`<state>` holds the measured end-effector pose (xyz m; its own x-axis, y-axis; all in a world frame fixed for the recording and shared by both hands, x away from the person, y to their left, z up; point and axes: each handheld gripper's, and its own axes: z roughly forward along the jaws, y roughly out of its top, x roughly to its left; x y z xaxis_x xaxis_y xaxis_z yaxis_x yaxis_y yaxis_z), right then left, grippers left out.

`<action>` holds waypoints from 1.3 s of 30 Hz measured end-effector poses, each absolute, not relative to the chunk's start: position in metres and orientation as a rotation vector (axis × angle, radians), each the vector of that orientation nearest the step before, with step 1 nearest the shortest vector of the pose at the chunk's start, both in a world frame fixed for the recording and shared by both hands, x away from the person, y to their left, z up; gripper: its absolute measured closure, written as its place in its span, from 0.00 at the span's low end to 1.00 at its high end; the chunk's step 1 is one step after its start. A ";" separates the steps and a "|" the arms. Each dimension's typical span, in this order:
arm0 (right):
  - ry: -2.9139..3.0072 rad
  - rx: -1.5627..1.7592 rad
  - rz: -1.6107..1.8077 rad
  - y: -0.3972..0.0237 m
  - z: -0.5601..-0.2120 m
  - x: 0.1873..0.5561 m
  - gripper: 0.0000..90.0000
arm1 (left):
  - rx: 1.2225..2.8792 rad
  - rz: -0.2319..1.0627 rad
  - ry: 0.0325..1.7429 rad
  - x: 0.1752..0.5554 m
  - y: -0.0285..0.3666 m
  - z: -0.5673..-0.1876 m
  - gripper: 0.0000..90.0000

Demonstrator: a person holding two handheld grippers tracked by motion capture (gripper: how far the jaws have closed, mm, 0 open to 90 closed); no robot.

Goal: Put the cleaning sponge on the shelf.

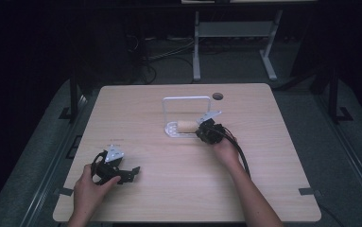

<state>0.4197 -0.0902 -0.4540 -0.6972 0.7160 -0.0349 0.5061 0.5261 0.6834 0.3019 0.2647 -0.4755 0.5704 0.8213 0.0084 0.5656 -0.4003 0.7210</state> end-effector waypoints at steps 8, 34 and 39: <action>2.469 1.002 0.979 -0.091 -0.452 0.414 0.99 | 2.118 0.480 1.103 0.302 0.265 -0.475 0.14; 2.423 1.053 0.994 -0.134 -0.442 0.373 0.51 | 2.116 0.482 1.103 0.302 0.265 -0.476 0.14; 2.407 1.084 1.021 -0.144 -0.442 0.366 0.42 | 2.116 0.482 1.103 0.302 0.265 -0.476 0.14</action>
